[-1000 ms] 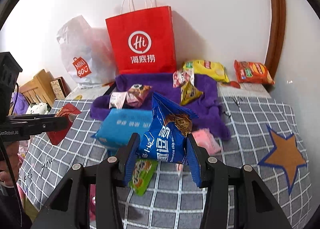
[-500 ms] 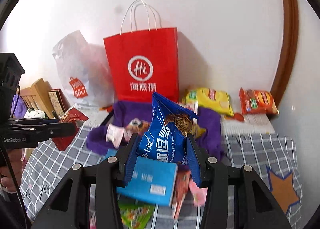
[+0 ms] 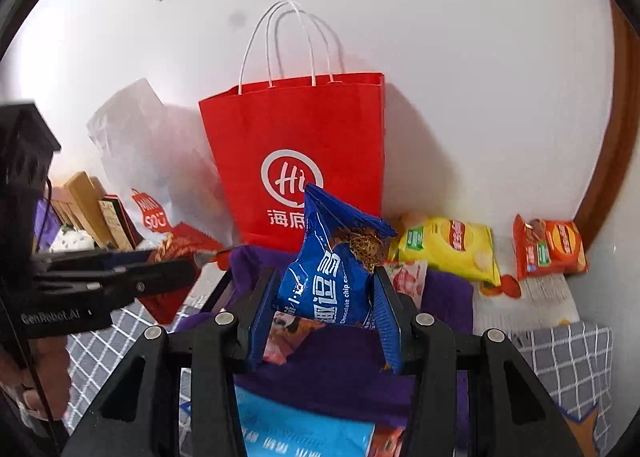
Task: Organize snacks
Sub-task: 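Carry red packet in left tool and blue packet in right tool over towel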
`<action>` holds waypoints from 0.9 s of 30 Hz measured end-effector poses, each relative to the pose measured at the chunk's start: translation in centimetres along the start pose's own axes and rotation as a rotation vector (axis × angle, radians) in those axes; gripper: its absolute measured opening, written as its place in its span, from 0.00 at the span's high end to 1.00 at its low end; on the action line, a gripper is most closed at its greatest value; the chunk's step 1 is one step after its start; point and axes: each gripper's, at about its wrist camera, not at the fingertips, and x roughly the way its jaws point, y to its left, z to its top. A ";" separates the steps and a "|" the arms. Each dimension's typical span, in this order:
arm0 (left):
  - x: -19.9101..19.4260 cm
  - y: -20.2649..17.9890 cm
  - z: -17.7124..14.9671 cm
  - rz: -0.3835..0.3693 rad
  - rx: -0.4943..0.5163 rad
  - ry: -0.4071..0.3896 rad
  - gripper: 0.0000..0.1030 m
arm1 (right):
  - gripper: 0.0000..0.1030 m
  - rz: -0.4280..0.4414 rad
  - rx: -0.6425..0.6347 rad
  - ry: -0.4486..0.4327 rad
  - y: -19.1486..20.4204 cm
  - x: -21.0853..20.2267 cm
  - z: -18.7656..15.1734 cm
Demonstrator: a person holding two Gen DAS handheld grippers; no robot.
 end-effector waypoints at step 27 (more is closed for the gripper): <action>6.1 3.8 -2.0 -0.024 -0.056 0.119 0.64 | 0.55 -0.025 -0.065 0.236 -2.1 9.7 -4.0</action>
